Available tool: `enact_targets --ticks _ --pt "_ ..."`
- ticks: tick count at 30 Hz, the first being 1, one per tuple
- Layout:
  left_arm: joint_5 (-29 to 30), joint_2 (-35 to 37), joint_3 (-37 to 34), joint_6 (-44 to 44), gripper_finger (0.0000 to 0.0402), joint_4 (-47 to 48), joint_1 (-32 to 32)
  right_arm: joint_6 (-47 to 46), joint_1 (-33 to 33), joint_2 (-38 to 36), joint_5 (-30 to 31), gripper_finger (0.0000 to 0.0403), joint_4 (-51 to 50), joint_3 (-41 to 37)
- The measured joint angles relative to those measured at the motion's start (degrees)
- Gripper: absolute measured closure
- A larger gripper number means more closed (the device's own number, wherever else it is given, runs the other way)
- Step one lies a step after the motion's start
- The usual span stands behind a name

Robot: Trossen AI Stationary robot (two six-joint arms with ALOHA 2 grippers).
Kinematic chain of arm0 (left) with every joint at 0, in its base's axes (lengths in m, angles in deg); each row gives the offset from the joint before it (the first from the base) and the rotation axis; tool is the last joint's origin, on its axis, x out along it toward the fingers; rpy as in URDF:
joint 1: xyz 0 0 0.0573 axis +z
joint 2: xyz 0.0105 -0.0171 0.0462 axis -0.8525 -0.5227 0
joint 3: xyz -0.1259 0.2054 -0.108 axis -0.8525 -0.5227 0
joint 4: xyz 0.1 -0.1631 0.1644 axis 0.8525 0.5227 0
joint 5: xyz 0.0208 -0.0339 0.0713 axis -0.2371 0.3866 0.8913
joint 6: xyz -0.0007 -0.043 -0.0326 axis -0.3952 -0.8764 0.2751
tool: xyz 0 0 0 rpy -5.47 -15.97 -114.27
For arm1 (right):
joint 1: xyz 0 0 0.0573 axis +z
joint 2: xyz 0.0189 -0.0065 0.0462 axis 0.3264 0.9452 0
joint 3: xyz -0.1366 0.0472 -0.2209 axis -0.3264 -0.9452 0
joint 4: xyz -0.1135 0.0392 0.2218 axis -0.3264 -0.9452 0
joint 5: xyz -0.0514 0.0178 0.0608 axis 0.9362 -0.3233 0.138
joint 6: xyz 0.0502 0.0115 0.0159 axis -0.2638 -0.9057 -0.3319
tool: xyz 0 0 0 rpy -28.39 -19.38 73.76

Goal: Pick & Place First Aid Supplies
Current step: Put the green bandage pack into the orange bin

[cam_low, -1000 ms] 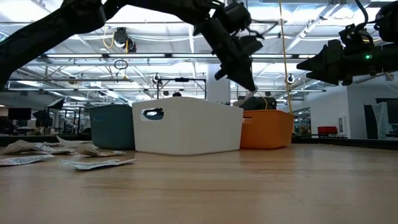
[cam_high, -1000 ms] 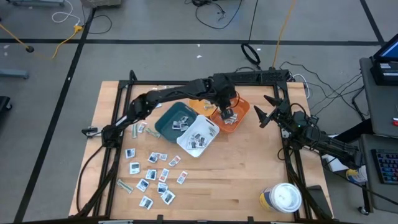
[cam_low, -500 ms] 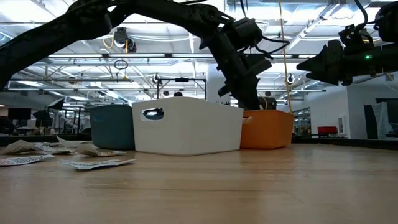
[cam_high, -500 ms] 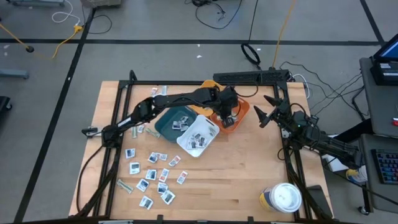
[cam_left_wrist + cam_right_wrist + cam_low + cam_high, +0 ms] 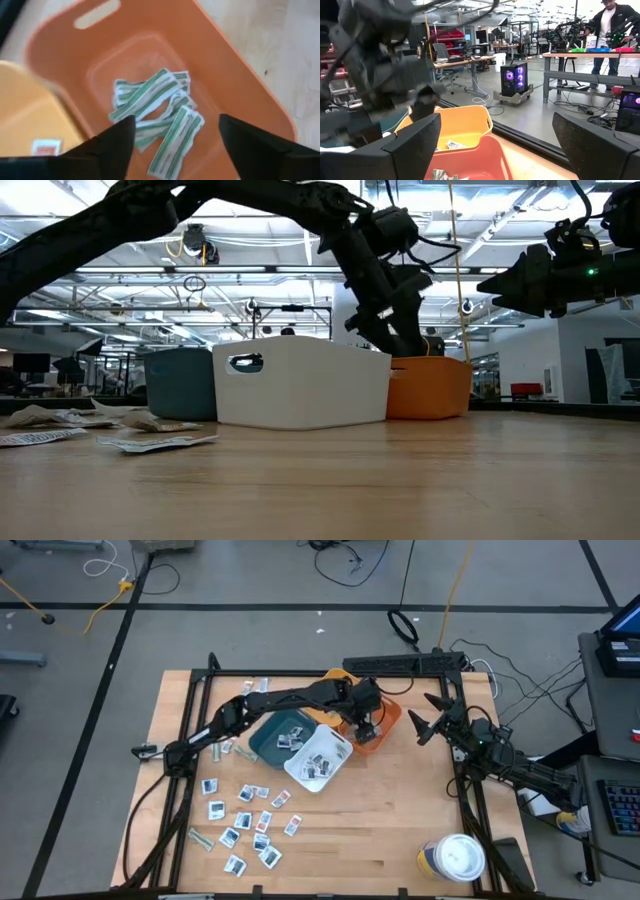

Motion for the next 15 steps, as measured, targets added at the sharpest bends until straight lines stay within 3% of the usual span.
enact_targets --ticks 6,15 --pt "0.2 3.5 0.1 -2.4 0.0058 7.3 0.8 0.0 0.0 0.0 0.0 0.0026 0.0 0.0" --pt "0.2 4.9 0.1 -9.8 0.0071 27.7 2.4 0.0 0.0 0.0 0.0 0.0026 0.0 0.0"
